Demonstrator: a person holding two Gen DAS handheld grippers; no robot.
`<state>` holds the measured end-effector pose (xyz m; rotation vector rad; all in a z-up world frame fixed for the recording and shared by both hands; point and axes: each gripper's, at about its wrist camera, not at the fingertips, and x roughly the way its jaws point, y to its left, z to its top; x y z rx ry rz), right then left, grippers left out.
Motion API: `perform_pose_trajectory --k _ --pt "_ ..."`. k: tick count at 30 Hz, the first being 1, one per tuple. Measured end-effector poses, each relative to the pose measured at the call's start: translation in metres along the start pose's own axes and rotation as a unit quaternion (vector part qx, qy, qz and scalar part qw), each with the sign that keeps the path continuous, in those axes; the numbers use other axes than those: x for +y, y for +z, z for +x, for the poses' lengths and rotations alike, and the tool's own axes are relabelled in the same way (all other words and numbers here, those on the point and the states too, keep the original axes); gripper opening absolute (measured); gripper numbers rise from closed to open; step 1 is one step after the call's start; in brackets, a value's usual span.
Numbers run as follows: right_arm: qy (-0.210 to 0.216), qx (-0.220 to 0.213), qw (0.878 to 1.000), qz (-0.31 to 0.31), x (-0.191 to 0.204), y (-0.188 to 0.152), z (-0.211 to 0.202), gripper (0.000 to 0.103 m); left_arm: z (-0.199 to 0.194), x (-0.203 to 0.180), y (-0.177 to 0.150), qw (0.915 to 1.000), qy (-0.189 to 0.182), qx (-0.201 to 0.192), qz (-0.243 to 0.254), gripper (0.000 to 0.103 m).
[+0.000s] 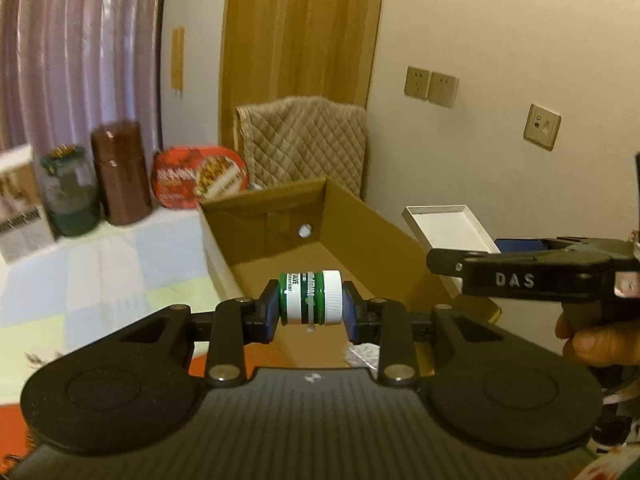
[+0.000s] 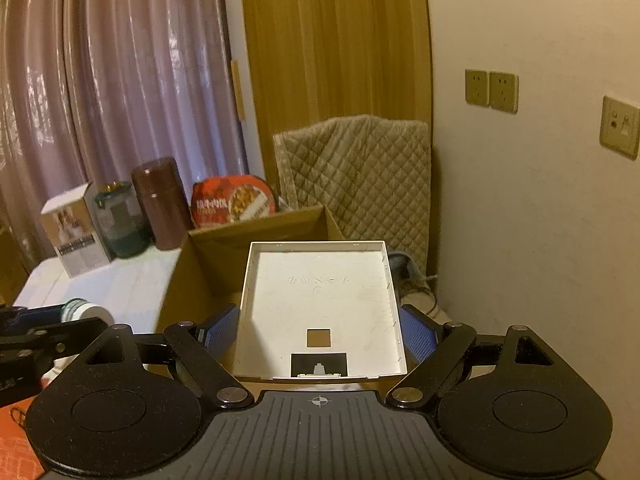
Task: Organize rigid objects
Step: 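Carry the pill bottle and frame over the cardboard box with both tools, then open both tools to release the bottle and frame into the box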
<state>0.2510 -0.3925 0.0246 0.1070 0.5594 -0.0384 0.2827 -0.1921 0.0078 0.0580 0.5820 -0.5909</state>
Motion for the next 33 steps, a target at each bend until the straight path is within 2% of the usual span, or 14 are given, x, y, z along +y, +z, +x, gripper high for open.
perform_pose_trajectory --k 6,17,19,21,25,33 --pt "0.003 0.01 1.0 -0.014 -0.017 -0.005 0.013 0.082 0.037 -0.007 0.0 0.9996 0.001 0.024 0.015 0.027" --pt "0.013 0.014 1.0 -0.016 -0.025 -0.006 0.033 0.082 0.07 -0.006 0.002 0.9984 0.009 0.047 0.031 0.027" --pt "0.015 0.016 1.0 -0.016 -0.024 -0.007 0.034 0.082 0.073 -0.006 0.002 0.998 0.018 0.048 0.036 0.032" --pt "0.016 0.016 1.0 -0.017 -0.024 -0.007 0.034 0.082 0.072 -0.004 0.004 0.9983 0.024 0.042 0.032 0.055" --pt "0.019 0.018 1.0 -0.013 -0.025 -0.007 0.032 0.082 0.057 0.004 0.01 0.9992 0.025 0.026 0.017 0.056" --pt "0.034 0.025 0.999 -0.013 -0.015 -0.01 0.028 0.082 0.032 0.02 0.014 0.9988 0.045 0.017 0.002 0.056"
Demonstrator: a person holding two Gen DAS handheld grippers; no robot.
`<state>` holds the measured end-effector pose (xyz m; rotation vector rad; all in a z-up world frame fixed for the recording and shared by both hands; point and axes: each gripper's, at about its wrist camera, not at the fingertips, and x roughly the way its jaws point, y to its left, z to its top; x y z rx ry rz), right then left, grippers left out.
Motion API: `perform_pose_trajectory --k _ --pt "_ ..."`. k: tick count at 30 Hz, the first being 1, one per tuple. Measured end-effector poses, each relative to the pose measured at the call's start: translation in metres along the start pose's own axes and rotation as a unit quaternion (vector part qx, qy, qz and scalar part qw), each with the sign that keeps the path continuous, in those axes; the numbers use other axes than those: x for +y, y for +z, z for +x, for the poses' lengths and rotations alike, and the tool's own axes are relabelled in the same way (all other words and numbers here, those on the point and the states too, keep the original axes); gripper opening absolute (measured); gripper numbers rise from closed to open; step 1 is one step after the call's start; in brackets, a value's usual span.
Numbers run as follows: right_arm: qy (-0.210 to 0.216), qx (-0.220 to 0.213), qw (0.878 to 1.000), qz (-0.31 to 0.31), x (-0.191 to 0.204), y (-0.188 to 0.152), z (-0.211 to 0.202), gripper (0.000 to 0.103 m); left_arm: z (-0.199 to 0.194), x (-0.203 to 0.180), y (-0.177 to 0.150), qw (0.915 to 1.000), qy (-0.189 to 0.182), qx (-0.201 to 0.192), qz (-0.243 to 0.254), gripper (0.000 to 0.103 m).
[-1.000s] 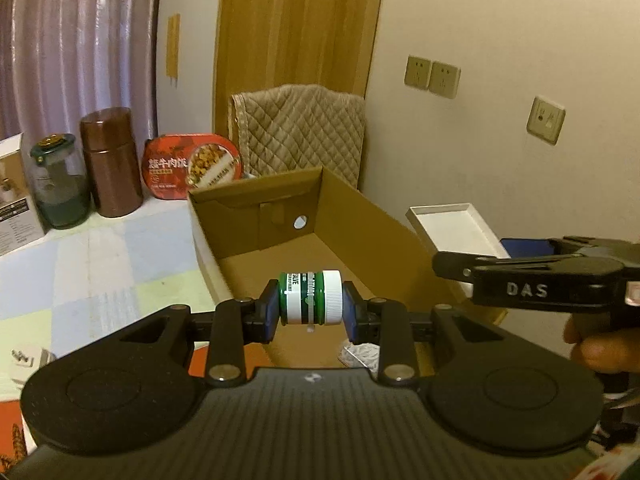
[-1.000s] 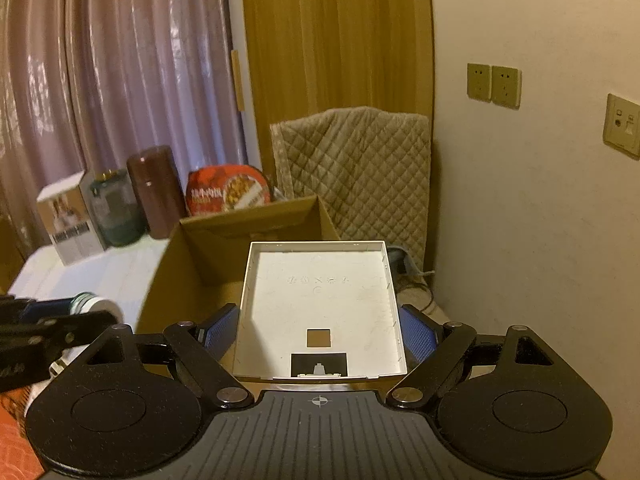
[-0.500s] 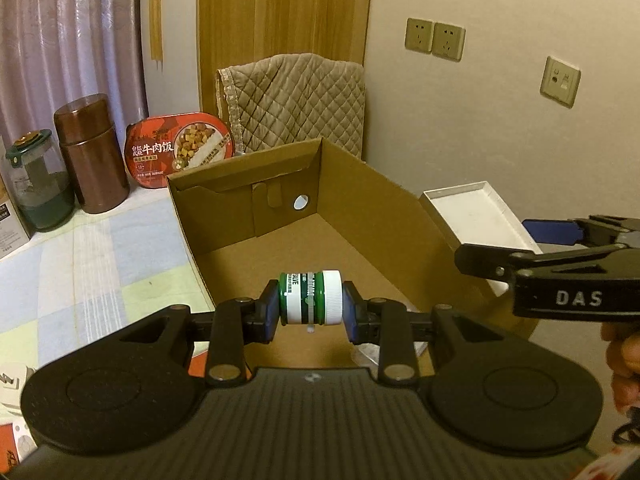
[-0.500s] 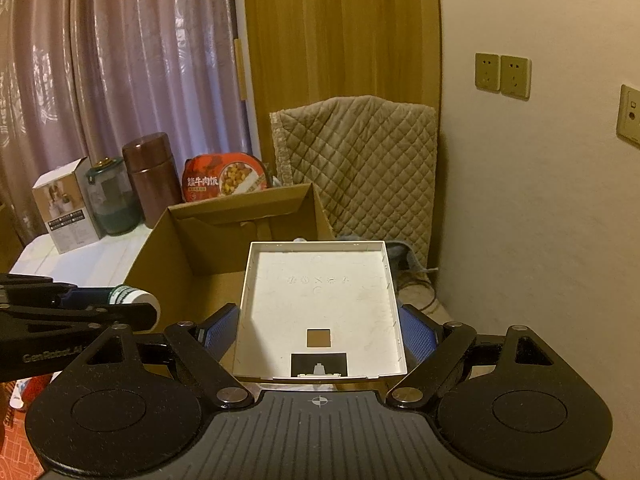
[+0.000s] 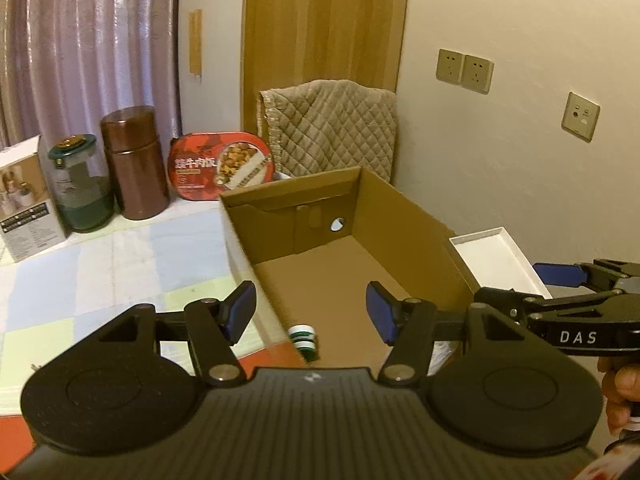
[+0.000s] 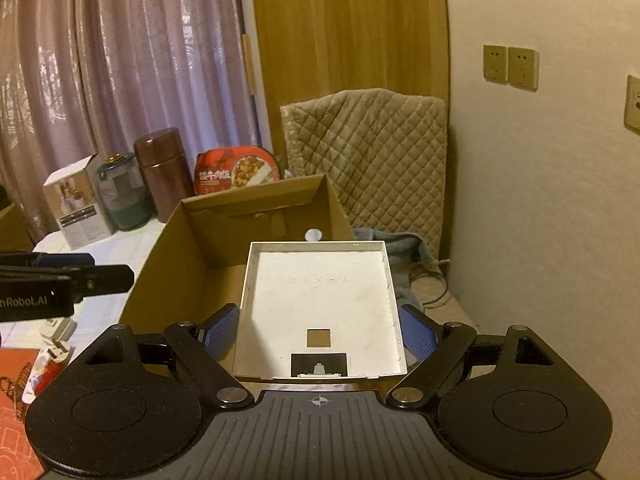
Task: Organize rigid objects
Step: 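Open both tools to release the bottle and frame into the box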
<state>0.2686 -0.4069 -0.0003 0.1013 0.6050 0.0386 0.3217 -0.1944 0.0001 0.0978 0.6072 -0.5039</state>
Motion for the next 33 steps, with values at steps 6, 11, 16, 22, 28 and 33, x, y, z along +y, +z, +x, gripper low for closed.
perform_pose_trajectory --k 6,11,16,22,28,33 --pt "0.013 0.013 1.0 -0.001 0.009 -0.003 0.002 0.082 -0.011 0.009 -0.006 0.9999 0.005 0.001 -0.012 0.056" --pt "0.014 0.026 1.0 -0.007 0.017 -0.006 0.01 0.082 -0.014 0.014 -0.011 0.9999 0.003 0.003 -0.017 0.056" --pt "0.011 0.043 0.999 -0.016 0.021 -0.013 0.022 0.082 -0.016 0.016 -0.015 0.9999 0.0 0.003 -0.015 0.056" --pt "0.007 0.05 0.999 -0.019 0.023 -0.019 0.03 0.082 -0.015 0.02 -0.019 0.9998 0.0 0.006 -0.021 0.056" --pt "0.007 0.053 0.998 -0.022 0.023 -0.022 0.032 0.082 -0.015 0.022 -0.022 0.9997 -0.001 0.01 -0.023 0.056" --pt "0.007 0.055 0.998 -0.019 0.021 -0.021 0.031 0.082 -0.021 0.025 -0.023 0.9996 0.001 0.009 -0.026 0.056"
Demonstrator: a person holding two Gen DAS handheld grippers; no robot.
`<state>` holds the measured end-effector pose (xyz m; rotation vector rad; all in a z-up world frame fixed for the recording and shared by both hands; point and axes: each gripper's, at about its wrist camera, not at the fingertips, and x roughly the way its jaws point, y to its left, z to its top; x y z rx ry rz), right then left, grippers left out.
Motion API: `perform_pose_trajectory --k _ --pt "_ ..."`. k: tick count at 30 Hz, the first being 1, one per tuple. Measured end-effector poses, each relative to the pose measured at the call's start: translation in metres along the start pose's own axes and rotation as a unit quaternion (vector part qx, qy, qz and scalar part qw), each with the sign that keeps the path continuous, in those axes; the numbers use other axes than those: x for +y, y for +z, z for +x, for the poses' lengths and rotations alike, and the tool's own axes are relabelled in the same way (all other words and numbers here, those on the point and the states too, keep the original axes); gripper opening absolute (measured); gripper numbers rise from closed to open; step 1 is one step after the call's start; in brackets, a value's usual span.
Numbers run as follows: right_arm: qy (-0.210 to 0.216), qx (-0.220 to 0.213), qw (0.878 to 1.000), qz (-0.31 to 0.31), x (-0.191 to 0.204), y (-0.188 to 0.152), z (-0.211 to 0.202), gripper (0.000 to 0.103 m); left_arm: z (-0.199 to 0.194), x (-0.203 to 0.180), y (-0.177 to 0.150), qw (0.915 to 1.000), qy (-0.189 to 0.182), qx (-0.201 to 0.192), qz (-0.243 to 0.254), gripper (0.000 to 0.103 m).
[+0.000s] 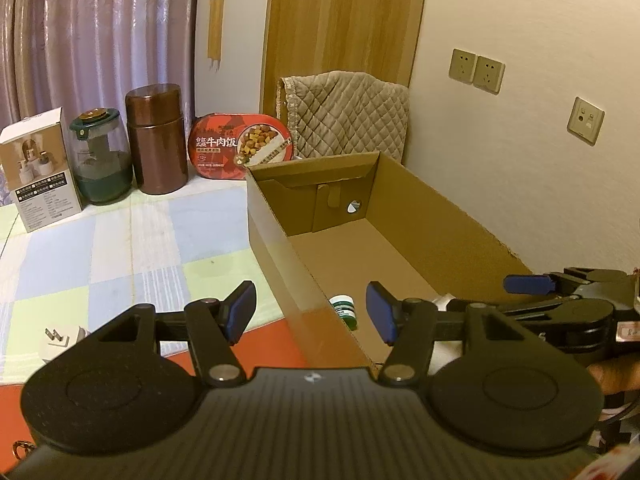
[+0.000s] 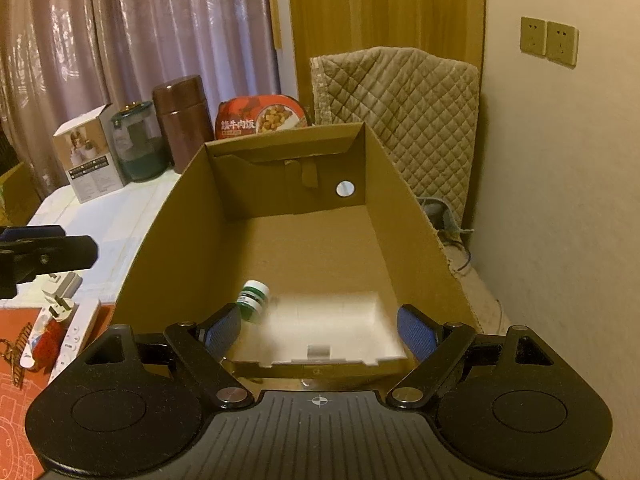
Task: Organize rigid objects
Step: 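Open both tools to release the bottle and frame into the box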
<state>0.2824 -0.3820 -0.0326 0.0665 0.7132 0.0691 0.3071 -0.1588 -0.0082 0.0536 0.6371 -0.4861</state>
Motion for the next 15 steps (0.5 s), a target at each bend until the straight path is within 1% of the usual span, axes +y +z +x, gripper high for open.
perform_pose_trajectory --k 6,11,15 --pt "-0.005 -0.034 0.999 0.013 -0.004 0.008 -0.023 0.082 -0.016 0.007 0.002 0.9999 0.007 -0.009 -0.002 0.056" --pt "0.003 -0.056 0.998 0.016 0.001 0.02 -0.048 0.082 -0.038 0.015 0.002 0.9997 0.015 -0.019 -0.007 0.056" --pt "0.018 -0.077 0.997 0.023 0.012 0.028 -0.071 0.082 -0.06 0.024 0.001 0.9992 0.024 -0.029 -0.013 0.057"
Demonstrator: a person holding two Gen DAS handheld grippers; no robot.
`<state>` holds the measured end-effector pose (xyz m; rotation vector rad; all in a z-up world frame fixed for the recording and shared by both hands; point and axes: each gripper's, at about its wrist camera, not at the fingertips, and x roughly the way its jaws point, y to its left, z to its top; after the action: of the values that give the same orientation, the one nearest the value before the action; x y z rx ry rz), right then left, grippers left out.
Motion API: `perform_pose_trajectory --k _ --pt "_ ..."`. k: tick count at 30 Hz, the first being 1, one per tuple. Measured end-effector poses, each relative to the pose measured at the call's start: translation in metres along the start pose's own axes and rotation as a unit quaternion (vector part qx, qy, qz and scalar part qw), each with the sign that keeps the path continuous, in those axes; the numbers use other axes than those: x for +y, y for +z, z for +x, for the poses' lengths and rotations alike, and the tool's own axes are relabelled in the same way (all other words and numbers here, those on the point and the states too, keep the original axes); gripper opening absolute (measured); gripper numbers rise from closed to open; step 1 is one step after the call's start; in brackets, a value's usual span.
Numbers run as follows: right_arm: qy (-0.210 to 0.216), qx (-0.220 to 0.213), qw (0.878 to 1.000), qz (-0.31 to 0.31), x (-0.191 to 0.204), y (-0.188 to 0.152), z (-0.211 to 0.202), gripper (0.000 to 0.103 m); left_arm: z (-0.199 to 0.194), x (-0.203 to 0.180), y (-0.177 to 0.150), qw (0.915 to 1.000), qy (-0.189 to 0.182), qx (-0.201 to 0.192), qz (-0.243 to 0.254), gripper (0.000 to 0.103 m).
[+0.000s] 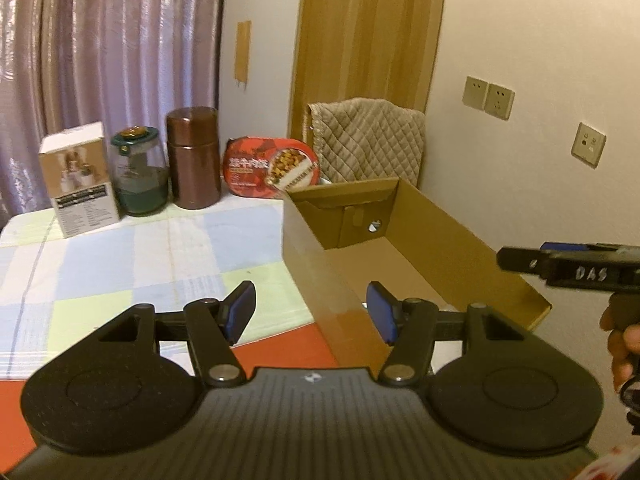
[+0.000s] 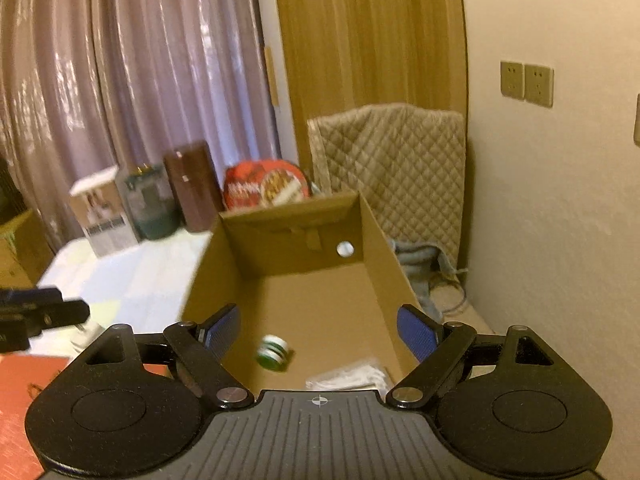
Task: Organize rigid objects
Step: 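Open both tools to release the bottle and frame into the box, then move both tools back over the remaining items on the mat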
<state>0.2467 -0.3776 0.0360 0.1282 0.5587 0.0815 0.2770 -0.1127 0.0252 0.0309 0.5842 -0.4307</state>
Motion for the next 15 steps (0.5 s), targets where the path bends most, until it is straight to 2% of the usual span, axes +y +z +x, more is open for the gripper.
perform_pose_trajectory --k 8,15 --pt "0.049 -0.036 0.998 0.004 0.046 0.015 -0.036 0.082 -0.055 0.034 -0.001 0.9992 0.033 -0.021 -0.01 0.06" --pt "0.111 -0.04 0.993 -0.007 0.104 0.014 -0.047 0.083 -0.108 0.085 -0.007 0.9948 0.089 -0.043 -0.025 0.064"
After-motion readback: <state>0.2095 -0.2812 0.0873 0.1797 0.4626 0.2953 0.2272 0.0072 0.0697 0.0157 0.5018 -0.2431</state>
